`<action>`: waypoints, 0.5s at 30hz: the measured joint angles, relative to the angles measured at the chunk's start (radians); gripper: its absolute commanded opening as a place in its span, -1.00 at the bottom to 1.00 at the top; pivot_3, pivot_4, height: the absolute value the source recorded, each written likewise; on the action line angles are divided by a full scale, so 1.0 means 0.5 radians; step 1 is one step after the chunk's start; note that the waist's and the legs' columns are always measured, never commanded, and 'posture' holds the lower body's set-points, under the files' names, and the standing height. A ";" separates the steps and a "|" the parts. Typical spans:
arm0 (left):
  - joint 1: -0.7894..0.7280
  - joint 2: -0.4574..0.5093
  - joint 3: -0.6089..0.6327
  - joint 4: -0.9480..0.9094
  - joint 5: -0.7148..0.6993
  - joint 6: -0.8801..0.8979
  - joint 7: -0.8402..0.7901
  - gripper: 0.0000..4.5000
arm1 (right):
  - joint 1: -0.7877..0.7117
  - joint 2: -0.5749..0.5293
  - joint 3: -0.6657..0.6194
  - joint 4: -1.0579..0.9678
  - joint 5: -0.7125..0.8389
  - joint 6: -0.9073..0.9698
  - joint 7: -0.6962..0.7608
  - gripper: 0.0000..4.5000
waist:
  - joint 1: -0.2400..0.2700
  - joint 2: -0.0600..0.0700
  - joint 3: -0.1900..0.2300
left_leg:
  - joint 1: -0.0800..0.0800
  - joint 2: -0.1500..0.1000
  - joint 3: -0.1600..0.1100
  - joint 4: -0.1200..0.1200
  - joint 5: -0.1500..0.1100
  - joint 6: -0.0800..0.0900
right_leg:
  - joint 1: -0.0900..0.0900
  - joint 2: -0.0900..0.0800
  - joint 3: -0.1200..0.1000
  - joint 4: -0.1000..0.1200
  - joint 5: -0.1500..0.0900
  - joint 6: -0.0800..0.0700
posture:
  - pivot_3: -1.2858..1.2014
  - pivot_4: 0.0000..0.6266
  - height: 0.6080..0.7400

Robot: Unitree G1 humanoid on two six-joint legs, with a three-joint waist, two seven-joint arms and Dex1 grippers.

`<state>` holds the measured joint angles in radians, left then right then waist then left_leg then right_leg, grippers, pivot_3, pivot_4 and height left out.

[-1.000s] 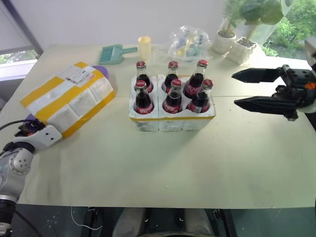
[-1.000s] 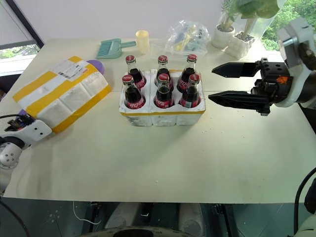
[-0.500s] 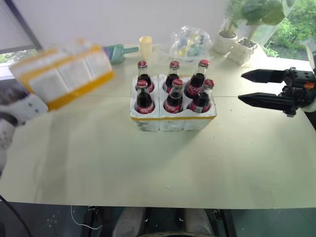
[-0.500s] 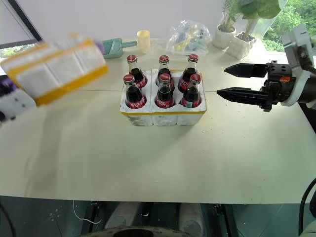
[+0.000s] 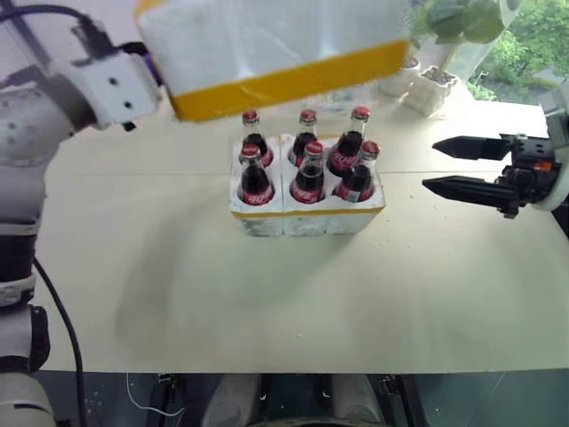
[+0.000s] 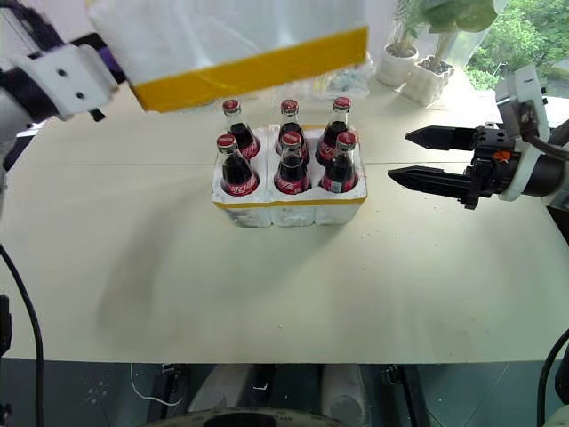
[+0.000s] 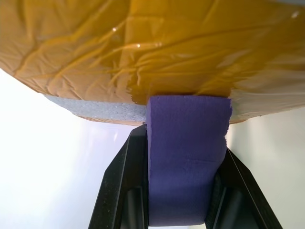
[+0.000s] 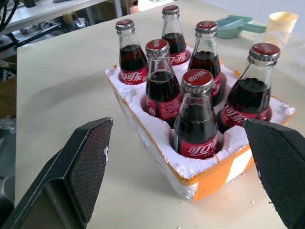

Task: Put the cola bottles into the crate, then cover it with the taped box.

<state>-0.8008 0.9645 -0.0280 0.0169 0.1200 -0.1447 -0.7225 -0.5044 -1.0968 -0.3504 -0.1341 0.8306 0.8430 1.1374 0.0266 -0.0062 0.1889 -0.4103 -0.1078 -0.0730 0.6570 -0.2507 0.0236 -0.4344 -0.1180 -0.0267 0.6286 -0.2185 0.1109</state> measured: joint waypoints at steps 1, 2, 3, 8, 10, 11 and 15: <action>0.000 -0.012 -0.025 -0.009 0.005 -0.004 -0.032 -0.48 | 0.004 0.003 -0.018 -0.003 0.002 0.000 -0.013 1.00 | 0.000 0.000 0.000 | 0.000 0.000 0.000 0.001 0.000 0.000 | 0.000 0.000 0.000 0.000 0.000 0.000 | 0.03 -0.52 1.00; 0.001 -0.012 -0.058 -0.010 0.020 -0.017 -0.055 -0.48 | 0.012 0.003 -0.035 -0.006 0.004 0.001 -0.025 1.00 | -0.001 0.000 0.000 | 0.000 0.000 0.000 0.001 0.000 0.000 | 0.000 0.001 0.000 0.000 0.000 0.000 | 0.03 -0.52 1.00; 0.002 -0.009 -0.080 -0.005 0.061 -0.057 -0.069 -0.48 | 0.020 0.004 -0.044 -0.010 0.008 0.002 -0.032 1.00 | -0.002 0.000 0.000 | 0.000 0.000 0.000 0.002 0.000 0.000 | 0.001 0.000 0.000 0.000 0.000 0.000 | 0.03 -0.52 1.00; 0.018 0.042 -0.167 0.066 0.297 -0.272 -0.053 -0.48 | 0.084 0.020 -0.087 -0.064 0.033 0.004 -0.073 1.00 | -0.005 0.000 0.000 | 0.000 0.000 0.000 0.002 0.000 0.001 | 0.001 0.000 0.000 0.000 0.000 0.000 | 0.03 -0.52 1.00; 0.022 0.040 -0.189 0.075 0.376 -0.300 -0.024 -0.48 | 0.092 0.021 -0.104 -0.079 0.037 0.004 -0.091 1.00 | -0.004 0.000 0.000 | 0.000 0.000 0.000 0.003 0.000 0.001 | 0.002 0.000 0.000 0.000 0.000 0.000 | 0.03 -0.52 1.00; 0.025 0.036 -0.199 0.075 0.408 -0.309 -0.012 -0.48 | 0.093 0.021 -0.109 -0.080 0.037 0.004 -0.099 1.00 | -0.004 0.000 0.000 | 0.000 0.000 0.000 0.004 -0.001 0.002 | 0.002 0.000 0.000 0.000 0.000 0.000 | 0.03 -0.52 1.00; 0.096 0.004 -0.219 0.042 0.487 -0.299 0.006 0.16 | 0.100 0.029 -0.118 -0.082 0.042 0.004 -0.120 1.00 | -0.019 0.000 0.000 | 0.000 0.000 0.000 0.004 -0.001 0.002 | 0.002 0.000 0.000 0.001 0.000 0.000 | 0.03 -0.52 1.00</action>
<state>-0.7528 0.9665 -0.1376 0.0379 0.3633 -0.2943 -0.7196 -0.4545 -1.0826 -0.4092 -0.1749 0.8516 0.8448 1.0772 0.0173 -0.0063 0.1890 -0.4103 -0.1077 -0.0731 0.6591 -0.2510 0.0245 -0.4334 -0.1178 -0.0268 0.6289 -0.2185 0.1110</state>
